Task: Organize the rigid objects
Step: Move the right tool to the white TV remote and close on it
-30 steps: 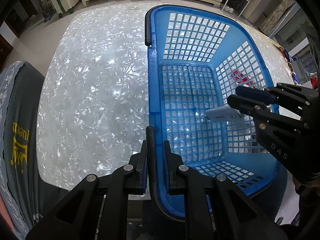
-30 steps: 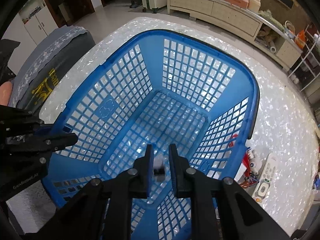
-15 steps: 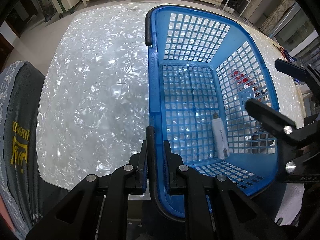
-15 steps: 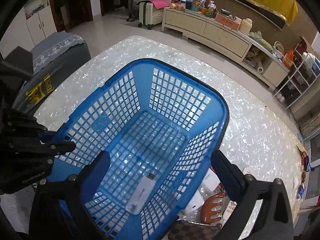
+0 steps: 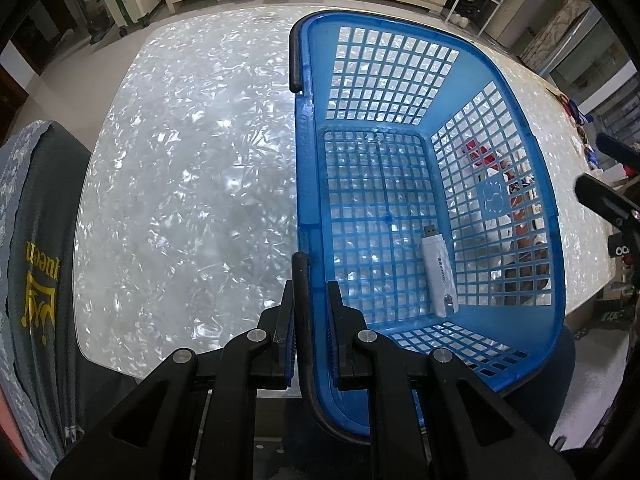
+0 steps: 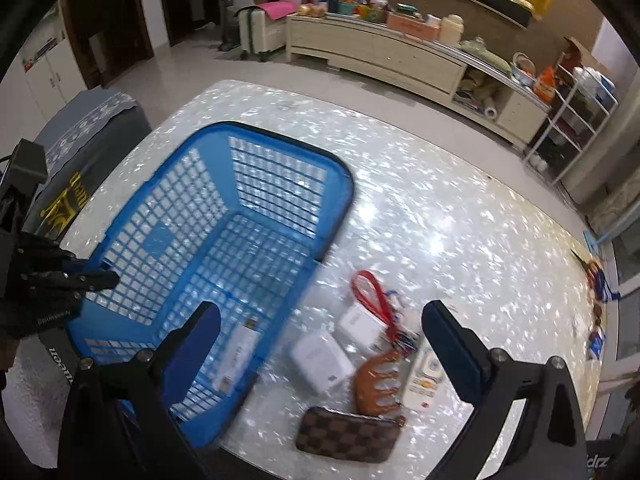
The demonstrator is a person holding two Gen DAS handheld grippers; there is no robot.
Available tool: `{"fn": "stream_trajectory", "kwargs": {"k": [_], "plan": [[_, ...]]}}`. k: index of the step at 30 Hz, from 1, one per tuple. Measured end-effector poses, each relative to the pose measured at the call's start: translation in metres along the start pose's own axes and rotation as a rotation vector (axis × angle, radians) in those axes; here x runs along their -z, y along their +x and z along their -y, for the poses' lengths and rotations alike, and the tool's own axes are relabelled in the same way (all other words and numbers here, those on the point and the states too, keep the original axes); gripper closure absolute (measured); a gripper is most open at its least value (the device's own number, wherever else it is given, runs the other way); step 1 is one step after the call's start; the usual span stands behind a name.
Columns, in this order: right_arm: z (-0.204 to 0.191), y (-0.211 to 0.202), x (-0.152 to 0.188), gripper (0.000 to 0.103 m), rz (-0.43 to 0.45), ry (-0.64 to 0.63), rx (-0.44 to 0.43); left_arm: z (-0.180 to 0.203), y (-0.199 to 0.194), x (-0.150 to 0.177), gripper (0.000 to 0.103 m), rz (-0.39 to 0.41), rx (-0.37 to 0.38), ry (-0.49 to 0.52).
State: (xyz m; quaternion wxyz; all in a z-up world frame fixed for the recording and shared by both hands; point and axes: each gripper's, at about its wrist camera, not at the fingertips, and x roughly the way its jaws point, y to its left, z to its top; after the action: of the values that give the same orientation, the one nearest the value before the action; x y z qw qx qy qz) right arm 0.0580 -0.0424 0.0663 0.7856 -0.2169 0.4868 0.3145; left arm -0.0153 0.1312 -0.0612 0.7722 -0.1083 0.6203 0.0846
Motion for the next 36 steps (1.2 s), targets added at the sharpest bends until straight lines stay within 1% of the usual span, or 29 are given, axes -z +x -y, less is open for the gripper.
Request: {"fn": "stream_trajectory", "kwargs": {"k": [4,11,15,21,25,29,32,34,36], "plan": [[0.029,-0.002,0.014,0.002,-0.018,0.045,0.029,0.000,0.000,0.001,0.089,0.006,-0.003,-0.017],[0.080,0.012,0.035,0.002,-0.081,0.179,0.029,0.001,-0.001,0.003,0.089,0.004,-0.009,-0.018],[0.097,0.032,0.045,0.002,-0.126,0.224,0.030,0.001,-0.002,0.004,0.089,0.003,-0.009,-0.020],[0.120,0.065,0.061,0.002,-0.186,0.298,-0.001,0.000,-0.001,0.004,0.089,0.003,-0.005,-0.016],[0.128,0.086,0.069,0.002,-0.220,0.302,0.005,0.000,-0.001,0.004,0.089,0.003,-0.003,-0.013],[0.126,0.102,0.078,0.002,-0.241,0.268,0.045,-0.001,-0.002,0.004,0.089,0.007,0.000,-0.014],[0.127,0.114,0.084,0.002,-0.259,0.268,0.044,-0.001,-0.002,0.004,0.089,0.008,0.001,-0.012],[0.125,0.119,0.083,0.002,-0.257,0.264,0.048,-0.001,-0.002,0.004,0.089,0.009,0.002,-0.014],[0.126,0.124,0.086,0.002,-0.246,0.248,0.079,-0.001,-0.002,0.004,0.089,0.012,0.003,-0.018]]}}
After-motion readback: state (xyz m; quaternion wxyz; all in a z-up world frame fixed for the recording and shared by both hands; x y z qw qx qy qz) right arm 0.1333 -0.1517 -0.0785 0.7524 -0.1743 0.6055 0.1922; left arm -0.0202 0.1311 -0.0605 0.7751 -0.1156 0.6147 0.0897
